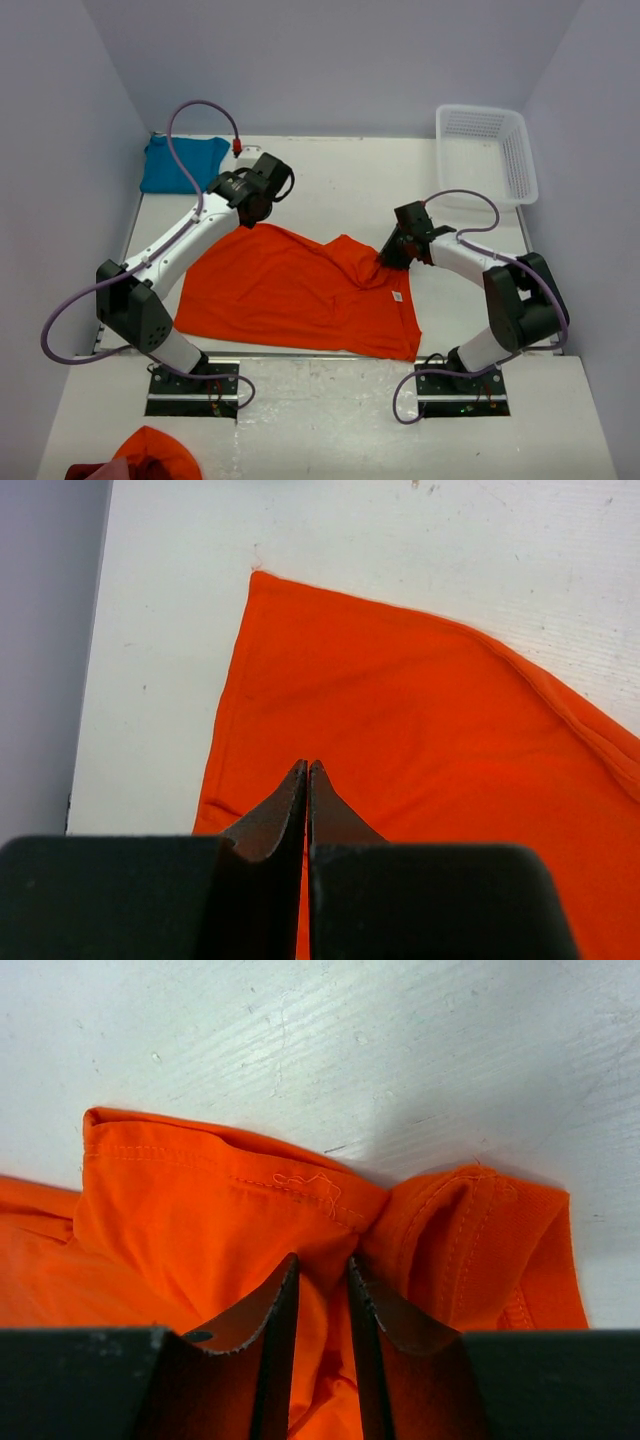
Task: Fold and stack the t-shirts
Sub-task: Grap the side of the flattened tshirt furthest away from the robot with both arms
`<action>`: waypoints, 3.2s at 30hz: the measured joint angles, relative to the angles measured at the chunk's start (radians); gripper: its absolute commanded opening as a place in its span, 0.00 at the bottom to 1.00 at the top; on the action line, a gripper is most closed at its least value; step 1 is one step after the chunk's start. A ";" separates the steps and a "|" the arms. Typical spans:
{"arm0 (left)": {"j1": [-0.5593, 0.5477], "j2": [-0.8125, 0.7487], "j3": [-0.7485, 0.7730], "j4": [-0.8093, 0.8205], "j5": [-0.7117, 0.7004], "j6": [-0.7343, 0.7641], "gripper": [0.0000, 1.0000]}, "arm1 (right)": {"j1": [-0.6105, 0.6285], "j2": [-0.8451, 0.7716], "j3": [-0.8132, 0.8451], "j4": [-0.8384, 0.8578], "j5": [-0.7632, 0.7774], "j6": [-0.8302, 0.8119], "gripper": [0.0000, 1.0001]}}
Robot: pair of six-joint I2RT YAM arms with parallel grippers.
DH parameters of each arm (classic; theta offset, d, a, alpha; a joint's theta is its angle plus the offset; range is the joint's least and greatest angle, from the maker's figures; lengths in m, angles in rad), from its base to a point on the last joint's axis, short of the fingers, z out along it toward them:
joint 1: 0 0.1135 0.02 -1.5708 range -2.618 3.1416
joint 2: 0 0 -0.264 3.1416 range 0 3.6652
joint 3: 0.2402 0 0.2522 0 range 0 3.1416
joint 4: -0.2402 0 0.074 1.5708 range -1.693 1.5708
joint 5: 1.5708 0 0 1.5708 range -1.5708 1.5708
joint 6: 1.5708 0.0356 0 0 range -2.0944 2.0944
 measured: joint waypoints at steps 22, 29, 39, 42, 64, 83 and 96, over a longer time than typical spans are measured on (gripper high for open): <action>0.000 0.000 -0.086 0.041 0.055 0.002 0.00 | 0.187 -0.018 0.062 -0.006 0.024 -0.339 0.00; 0.000 0.000 -0.111 0.052 0.069 0.001 0.00 | 0.272 -0.067 0.050 -0.038 0.065 -0.418 0.01; 0.000 0.000 -0.140 0.064 0.103 0.001 0.00 | 0.332 -0.076 0.018 -0.076 0.114 -0.439 0.27; 0.000 0.000 -0.146 0.069 0.112 0.001 0.00 | 0.332 -0.076 0.029 -0.094 0.114 -0.439 0.16; 0.000 0.000 -0.204 0.100 0.129 0.001 0.00 | 0.514 -0.115 0.061 -0.153 0.087 -0.428 0.44; 0.000 0.000 -0.227 0.117 0.145 0.024 0.00 | 0.526 -0.341 -0.107 -0.125 0.332 -0.066 0.41; -0.001 0.001 -0.230 0.137 0.171 0.043 0.00 | 0.526 -0.637 -0.504 0.221 0.410 0.280 0.37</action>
